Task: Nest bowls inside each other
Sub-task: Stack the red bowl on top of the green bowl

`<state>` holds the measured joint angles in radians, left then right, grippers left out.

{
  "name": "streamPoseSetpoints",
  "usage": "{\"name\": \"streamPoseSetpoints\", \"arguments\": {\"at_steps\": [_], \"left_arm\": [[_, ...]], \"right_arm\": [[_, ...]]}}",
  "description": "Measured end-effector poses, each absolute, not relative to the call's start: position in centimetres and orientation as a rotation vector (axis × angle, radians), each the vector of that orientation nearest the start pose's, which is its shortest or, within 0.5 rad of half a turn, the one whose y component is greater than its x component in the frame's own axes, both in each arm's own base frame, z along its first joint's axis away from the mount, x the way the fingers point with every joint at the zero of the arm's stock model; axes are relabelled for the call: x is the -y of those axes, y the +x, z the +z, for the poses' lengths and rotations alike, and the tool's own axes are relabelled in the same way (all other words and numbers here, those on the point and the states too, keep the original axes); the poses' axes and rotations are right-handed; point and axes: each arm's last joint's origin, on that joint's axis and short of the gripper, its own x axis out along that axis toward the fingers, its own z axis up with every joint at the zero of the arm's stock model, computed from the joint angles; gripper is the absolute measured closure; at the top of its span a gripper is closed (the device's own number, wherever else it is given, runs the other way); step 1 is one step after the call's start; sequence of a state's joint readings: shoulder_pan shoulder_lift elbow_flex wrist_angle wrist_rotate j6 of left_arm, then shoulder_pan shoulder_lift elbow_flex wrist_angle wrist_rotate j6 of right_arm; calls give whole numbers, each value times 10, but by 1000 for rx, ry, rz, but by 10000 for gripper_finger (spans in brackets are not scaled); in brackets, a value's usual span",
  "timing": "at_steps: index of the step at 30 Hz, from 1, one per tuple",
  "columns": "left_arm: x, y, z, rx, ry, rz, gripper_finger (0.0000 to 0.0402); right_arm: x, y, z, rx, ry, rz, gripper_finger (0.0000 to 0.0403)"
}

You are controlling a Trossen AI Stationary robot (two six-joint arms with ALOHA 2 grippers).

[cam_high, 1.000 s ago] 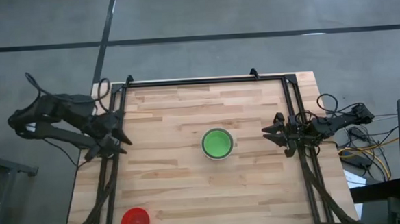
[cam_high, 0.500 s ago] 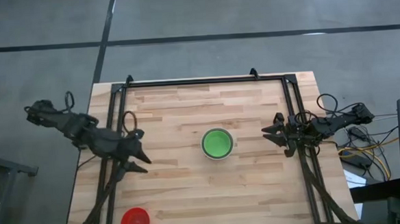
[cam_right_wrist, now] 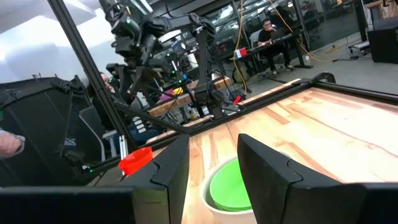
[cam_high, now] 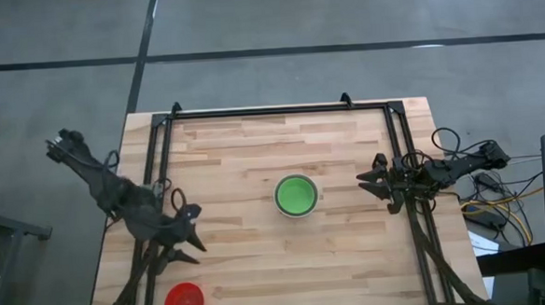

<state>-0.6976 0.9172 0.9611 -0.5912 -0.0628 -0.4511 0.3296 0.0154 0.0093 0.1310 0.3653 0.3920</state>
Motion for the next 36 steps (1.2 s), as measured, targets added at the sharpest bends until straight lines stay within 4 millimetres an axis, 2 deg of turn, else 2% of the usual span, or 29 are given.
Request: {"name": "streamPoseSetpoints", "arguments": {"at_steps": [4, 11, 17, 31, 36], "left_arm": [[123, 136, 317, -688, -215, -519, 241], [132, 123, 281, -866, -263, -600, 241], [141, 112, 261, -951, -302, -668, 241], [142, 107, 210, -993, -452, -511, 241], [144, 102, 200, -1007, -461, -542, 241]], "right_arm": [[-21, 94, 178, 123, 434, -12, 271], [-21, 94, 178, 123, 434, -13, 271], [-21, 94, 178, 124, 434, -13, 271], [-21, 94, 178, 124, 434, -13, 271], [-21, 94, 178, 124, 434, -12, 271]]}}
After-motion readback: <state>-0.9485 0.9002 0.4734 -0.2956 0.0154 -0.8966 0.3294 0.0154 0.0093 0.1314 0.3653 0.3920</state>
